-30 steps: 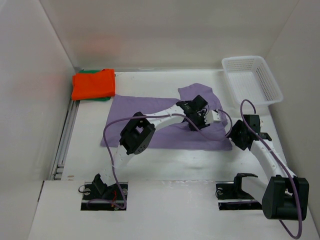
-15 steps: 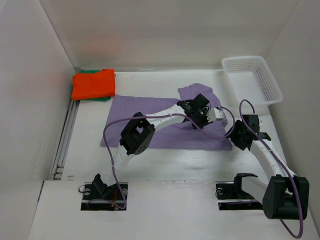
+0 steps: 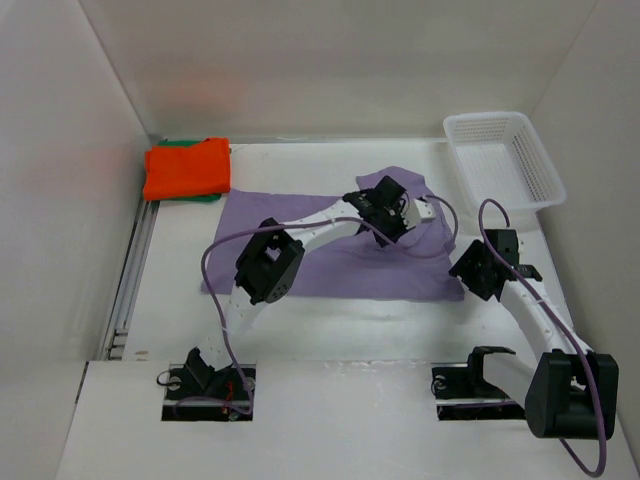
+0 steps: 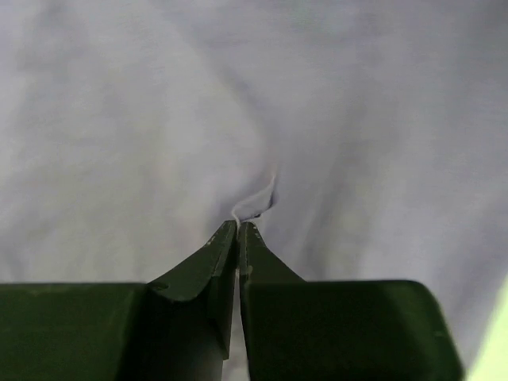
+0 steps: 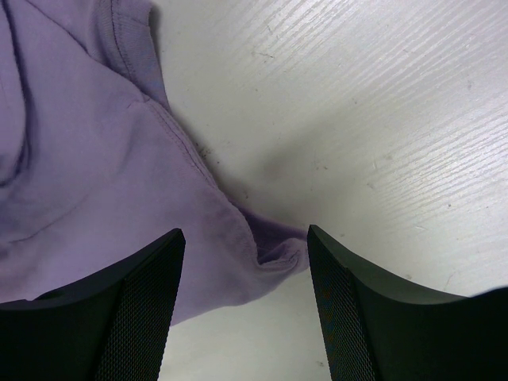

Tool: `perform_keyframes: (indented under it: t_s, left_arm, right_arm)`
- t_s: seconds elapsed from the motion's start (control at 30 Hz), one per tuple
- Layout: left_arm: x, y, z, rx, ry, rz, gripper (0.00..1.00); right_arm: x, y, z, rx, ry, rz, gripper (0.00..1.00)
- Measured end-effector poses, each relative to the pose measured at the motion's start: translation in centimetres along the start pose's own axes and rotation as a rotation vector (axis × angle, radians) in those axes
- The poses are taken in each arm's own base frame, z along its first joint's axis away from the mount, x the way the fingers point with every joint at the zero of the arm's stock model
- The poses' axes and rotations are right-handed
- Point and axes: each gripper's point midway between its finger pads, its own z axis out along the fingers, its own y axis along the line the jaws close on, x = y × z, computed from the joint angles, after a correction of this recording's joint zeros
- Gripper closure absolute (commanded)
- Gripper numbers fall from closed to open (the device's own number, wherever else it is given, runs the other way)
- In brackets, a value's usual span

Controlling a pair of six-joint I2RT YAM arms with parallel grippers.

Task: Fold and stack the t-shirts
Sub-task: Fold the flattened tshirt in 1/3 of the way

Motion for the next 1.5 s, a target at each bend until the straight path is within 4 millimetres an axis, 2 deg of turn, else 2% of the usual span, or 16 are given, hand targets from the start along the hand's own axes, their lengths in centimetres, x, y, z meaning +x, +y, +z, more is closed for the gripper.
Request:
perform_keyframes:
  t_s: [0.17,0.27,0.5,0.53,0.7,0.83,0.9,0.97,1.03,1.1,1.17,1.23,1.3,1.37,1.43,1.5]
  left_arm:
    - [0.7,6.0,-1.4,-0.147,-0.042,-0.118,0.92]
    - [1.7,8.4,-2.1,-0.205,-0.047,-0.168,0.87]
    - [2.9,9.2,-2.0,-0.283,-0.013,-0.195,0.86]
    - [2.8,9.4,-2.1,-0.302,-0.011,-0.192,0.82]
    - [3.1,11.0,-2.8,-0.401,0.002,-0.180,0.47]
    - [5.5,11.3,-5.8,-0.463,0.065,-0.157,0.40]
    - [7.3,10.8,-9.0,-0.481,0.103,-0.139,0.38]
    - [9.4,10.1,-13.4,-0.497,0.132,-0.121,0.37]
    - [12.0,8.9,-18.8,-0.521,0.153,-0.102,0.36]
    - [15.2,7.4,-23.5,-0.547,0.185,-0.087,0.37]
    - [19.4,4.8,-26.8,-0.548,0.248,-0.078,0.37]
    - [23.8,1.7,-27.5,-0.496,0.333,-0.072,0.36]
    - [28.6,-1.7,-27.0,-0.408,0.445,-0.091,0.36]
    - [32.2,-4.2,-26.7,-0.332,0.537,-0.121,0.36]
    - [34.5,-5.5,-26.9,-0.297,0.595,-0.154,0.36]
    - [34.8,-4.9,-27.2,-0.319,0.595,-0.167,0.37]
  right_arm:
    - [0.0,0.0,0.0,0.000,0.000,0.000,0.32]
    - [0.0,0.0,0.0,0.000,0.000,0.000,0.32]
    - [0.0,0.0,0.0,0.002,0.000,0.000,0.32]
    - [0.0,0.0,0.0,0.002,-0.001,0.000,0.32]
    - [-0.1,-0.1,-0.2,0.009,-0.011,-0.004,0.31]
    - [0.3,0.0,-1.0,0.014,-0.012,-0.033,0.27]
    - [0.5,0.3,-1.6,0.019,-0.007,-0.055,0.27]
    - [0.5,0.5,-2.2,0.023,-0.005,-0.069,0.26]
    - [0.5,0.6,-2.7,0.027,0.002,-0.075,0.25]
    - [0.6,0.5,-3.0,0.038,0.015,-0.075,0.25]
    - [0.8,0.3,-2.9,0.055,0.036,-0.075,0.25]
    - [1.4,0.0,-2.4,0.077,0.075,-0.073,0.25]
    - [2.0,-0.5,-1.7,0.105,0.119,-0.068,0.25]
    - [2.7,-0.9,-1.0,0.131,0.167,-0.067,0.26]
    - [3.7,-1.0,-0.4,0.150,0.218,-0.077,0.26]
    - [4.6,-1.0,0.2,0.163,0.260,-0.093,0.32]
